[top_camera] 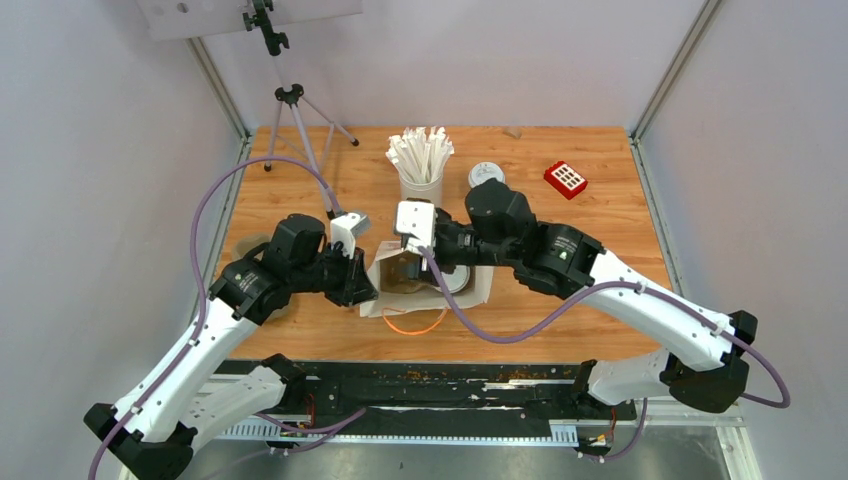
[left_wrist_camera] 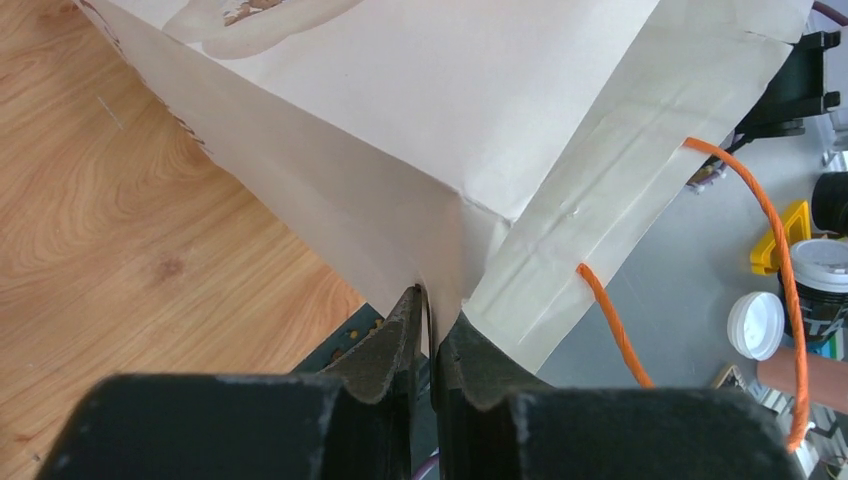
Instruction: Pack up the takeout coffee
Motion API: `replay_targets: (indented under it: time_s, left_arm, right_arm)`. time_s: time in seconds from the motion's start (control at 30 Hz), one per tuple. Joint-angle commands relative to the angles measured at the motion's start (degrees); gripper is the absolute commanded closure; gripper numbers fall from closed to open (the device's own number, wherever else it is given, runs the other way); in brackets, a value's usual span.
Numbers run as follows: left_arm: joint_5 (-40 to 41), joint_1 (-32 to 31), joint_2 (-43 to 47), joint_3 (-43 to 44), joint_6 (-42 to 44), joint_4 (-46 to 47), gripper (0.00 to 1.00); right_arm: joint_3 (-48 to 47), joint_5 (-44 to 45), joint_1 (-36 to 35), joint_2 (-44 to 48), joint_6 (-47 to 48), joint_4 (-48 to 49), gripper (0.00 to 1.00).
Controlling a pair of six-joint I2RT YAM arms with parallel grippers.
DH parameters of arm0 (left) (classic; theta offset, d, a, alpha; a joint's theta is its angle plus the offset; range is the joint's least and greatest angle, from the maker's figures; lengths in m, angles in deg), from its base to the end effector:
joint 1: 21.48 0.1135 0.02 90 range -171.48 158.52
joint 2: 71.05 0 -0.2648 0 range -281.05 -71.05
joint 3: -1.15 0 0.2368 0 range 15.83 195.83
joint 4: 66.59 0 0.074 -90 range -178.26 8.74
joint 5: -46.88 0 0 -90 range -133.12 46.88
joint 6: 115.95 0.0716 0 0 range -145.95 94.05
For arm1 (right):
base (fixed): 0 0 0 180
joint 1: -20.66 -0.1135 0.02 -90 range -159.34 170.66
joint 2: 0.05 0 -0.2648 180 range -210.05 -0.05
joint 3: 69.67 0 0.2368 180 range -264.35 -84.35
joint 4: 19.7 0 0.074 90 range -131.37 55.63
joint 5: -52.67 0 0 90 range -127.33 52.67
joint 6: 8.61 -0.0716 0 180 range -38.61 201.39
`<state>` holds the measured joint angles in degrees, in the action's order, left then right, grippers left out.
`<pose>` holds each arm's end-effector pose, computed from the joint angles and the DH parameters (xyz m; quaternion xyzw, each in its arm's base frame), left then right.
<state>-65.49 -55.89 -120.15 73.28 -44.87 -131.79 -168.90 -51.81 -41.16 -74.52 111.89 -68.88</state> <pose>0.1236 -0.1177 0.3122 0.1988 0.8780 -0.3369 0.2758 0.1234 0.2682 0.4086 -0.6488 0.5284 0.2470 0.4887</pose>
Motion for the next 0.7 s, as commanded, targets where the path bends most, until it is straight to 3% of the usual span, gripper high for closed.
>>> replay_targets:
  time_s: [0.0,0.33,0.5,0.6,0.67]
  left_arm:
    - [1.2,0.1,0.0,2.0,0.8,-0.1,0.84]
    - [3.0,0.2,-0.5,3.9,1.0,-1.0,0.83]
    - [4.0,0.2,-0.4,4.3,0.4,-1.2,0.83]
    - [4.4,0.1,0.0,4.1,0.0,-1.1,0.83]
    - [4.8,0.2,0.4,3.7,0.0,-0.9,0.83]
  right_arm:
    - [-6.3,1.2,-0.3,1.4,-8.8,6.5,0.36]
    - [-12.1,15.3,0.8,-1.8,-13.2,5.0,0.33]
    - [-15.0,24.5,7.9,-4.1,-20.3,2.6,0.31]
    - [-15.5,27.7,14.6,-5.8,-22.9,0.5,0.21]
    - [-15.4,28.1,18.7,-7.3,-24.0,-0.9,0.07]
